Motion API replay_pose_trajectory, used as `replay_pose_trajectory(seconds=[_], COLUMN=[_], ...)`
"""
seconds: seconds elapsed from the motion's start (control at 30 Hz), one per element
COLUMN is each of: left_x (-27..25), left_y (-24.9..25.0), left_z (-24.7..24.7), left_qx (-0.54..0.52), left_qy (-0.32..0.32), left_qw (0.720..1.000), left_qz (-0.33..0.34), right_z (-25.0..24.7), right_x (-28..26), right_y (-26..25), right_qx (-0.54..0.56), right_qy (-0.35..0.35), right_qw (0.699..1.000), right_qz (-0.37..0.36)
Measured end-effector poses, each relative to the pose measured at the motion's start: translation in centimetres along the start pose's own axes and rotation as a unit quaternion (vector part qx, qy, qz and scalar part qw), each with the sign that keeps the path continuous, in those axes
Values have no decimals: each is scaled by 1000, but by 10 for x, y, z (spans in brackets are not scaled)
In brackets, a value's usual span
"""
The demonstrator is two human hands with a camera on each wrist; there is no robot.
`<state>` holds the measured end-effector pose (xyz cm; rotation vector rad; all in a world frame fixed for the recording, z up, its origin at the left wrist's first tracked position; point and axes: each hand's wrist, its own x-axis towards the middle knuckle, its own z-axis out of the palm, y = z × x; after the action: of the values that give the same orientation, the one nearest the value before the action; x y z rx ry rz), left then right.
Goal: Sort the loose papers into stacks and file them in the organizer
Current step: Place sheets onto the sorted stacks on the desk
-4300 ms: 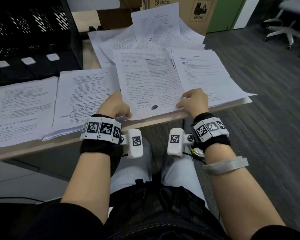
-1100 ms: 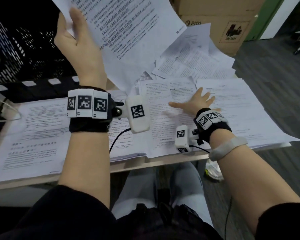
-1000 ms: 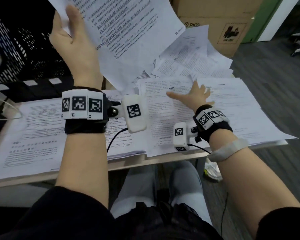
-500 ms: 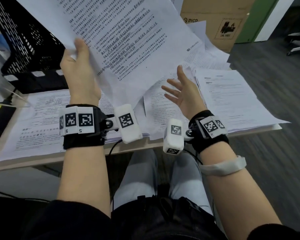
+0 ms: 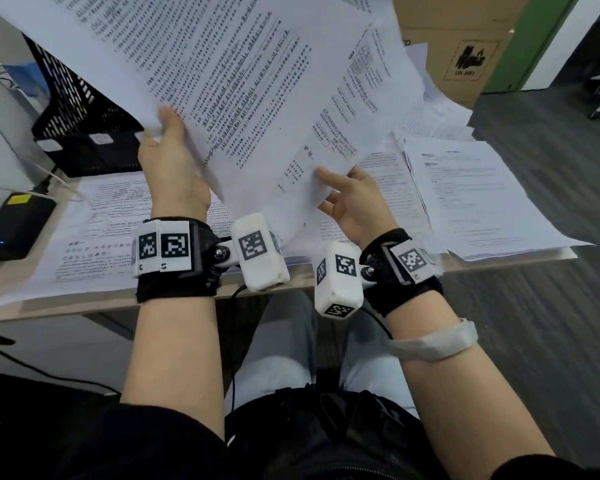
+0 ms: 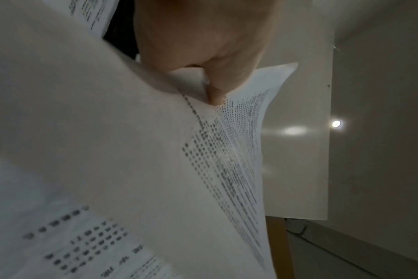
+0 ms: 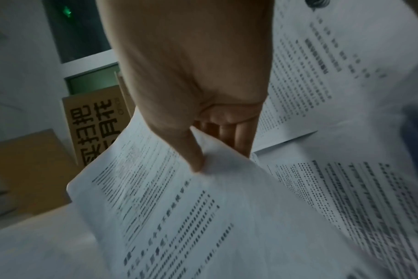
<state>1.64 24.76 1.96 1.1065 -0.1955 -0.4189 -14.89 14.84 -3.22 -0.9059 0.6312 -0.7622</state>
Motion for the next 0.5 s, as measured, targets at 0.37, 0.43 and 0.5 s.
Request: replay_pose_trajectory(seconds=[0.37, 0.43, 0.5], left_x=[16, 23, 30], left_y=[-4, -5, -7], left_z=[-43, -52, -62], left_qx=[104, 131, 179], left_qy=[113, 119, 118], left_qw=[983, 974, 963], left_qz=[104, 141, 164], right_z=[-3, -9, -13], right_x=[6, 11, 12], right_y=[4, 6, 5], right_qx=[-106, -108, -111], right_qy=[194, 251, 296], right_qw=[958, 941, 927], right_qz=[-183, -200, -204])
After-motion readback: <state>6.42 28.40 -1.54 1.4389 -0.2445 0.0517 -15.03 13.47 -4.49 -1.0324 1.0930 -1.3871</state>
